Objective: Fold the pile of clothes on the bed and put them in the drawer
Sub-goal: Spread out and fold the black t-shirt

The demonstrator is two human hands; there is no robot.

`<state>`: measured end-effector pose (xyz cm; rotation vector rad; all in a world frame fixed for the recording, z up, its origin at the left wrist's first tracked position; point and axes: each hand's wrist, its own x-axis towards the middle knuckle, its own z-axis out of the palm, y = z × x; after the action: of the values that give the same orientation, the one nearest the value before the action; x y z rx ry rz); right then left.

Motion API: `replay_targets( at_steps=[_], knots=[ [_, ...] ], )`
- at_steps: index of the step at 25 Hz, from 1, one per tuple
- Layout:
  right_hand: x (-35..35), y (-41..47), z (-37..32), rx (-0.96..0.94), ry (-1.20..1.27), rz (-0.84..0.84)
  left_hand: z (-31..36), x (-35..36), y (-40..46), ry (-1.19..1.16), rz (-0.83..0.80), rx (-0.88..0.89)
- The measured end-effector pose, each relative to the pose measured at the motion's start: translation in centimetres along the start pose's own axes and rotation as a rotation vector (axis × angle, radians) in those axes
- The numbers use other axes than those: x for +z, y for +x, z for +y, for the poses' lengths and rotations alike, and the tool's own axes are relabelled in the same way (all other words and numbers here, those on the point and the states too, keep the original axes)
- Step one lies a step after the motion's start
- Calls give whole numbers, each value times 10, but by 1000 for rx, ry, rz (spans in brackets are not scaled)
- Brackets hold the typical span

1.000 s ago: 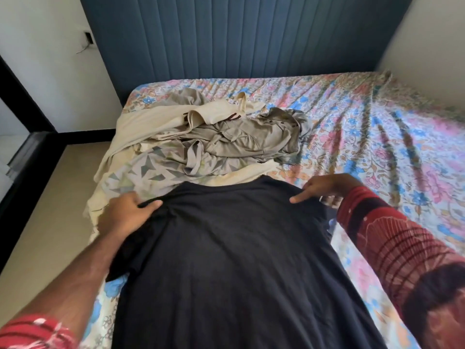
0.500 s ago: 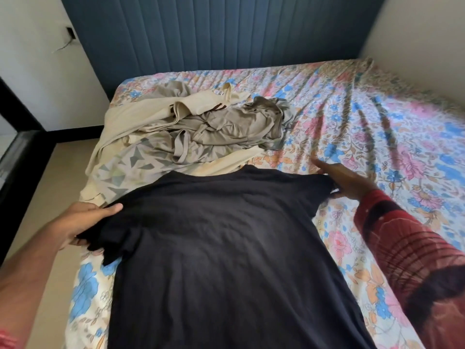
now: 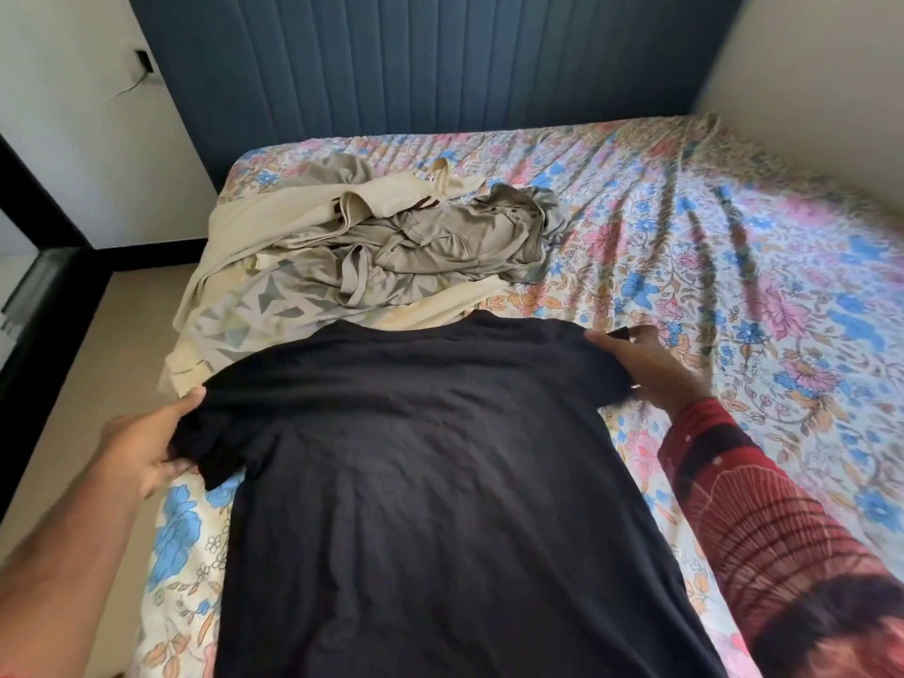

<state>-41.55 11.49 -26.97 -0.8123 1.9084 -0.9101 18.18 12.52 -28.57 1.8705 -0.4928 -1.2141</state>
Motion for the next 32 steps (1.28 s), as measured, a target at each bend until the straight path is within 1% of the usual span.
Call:
replay_targets(
  at_steps=[1,2,3,4,5,7,8,9,10,12,14,16,18,20,21,22,23,25,26,27,28,29,30,31,32],
  knots=[
    [-6,-6,-4,10,2,-137,-7,-2,3,2,0,-19],
    [-12,-10,-7,-12,38,-220,-10,-2,5,0,14,-8],
    [-16,-15,-8,-59,87,-222,-13,-1,7,-28,39,27],
    [-18,-18,-8,-121,106,-142,-10,4,-2,-46,77,66],
    [-19,-19,-6,-186,51,9,-9,8,-10,-37,166,117],
    [-20,-27,7,-284,-239,306,-13,15,-33,49,330,239],
    [-20,-32,19,-321,-393,390,-20,20,-49,115,372,282],
    [-19,-41,32,-344,-493,414,-30,23,-65,186,380,298],
    [-18,-53,43,-343,-537,394,-43,25,-77,274,371,313],
    [-12,-86,63,-309,-604,300,-66,27,-100,481,299,361],
    [-10,-124,76,-261,-707,194,-80,22,-116,613,266,367],
    [-12,-157,84,-213,-832,90,-89,15,-135,686,213,324],
    [-15,-187,97,-173,-893,-37,-105,3,-156,776,150,264],
    [-23,-209,107,-186,-827,-108,-124,-9,-171,878,54,190],
    [-26,-219,112,-180,-716,-119,-131,-15,-180,883,-17,180],
    [-30,-229,116,-159,-579,-131,-135,-21,-191,803,-89,189],
    [-34,-237,121,-120,-480,-152,-137,-27,-200,638,-152,185],
    [-44,-254,136,-89,-441,-246,-139,-44,-217,184,-269,108],
    [-49,-262,144,-82,-421,-308,-142,-53,-225,30,-335,83],
    [-53,-270,152,-75,-374,-366,-146,-61,-231,-15,-394,85],
    [-56,-277,157,-67,-297,-402,-152,-65,-237,13,-443,89],
    [-58,-279,163,-78,-219,-400,-158,-68,-242,88,-476,92],
    [-57,-281,167,-111,-153,-353,-164,-67,-246,164,-490,98],
    [-53,-280,172,-162,-108,-279,-166,-66,-251,182,-471,111],
    [-50,-280,175,-208,-88,-192,-167,-64,-254,145,-446,124]
  ],
)
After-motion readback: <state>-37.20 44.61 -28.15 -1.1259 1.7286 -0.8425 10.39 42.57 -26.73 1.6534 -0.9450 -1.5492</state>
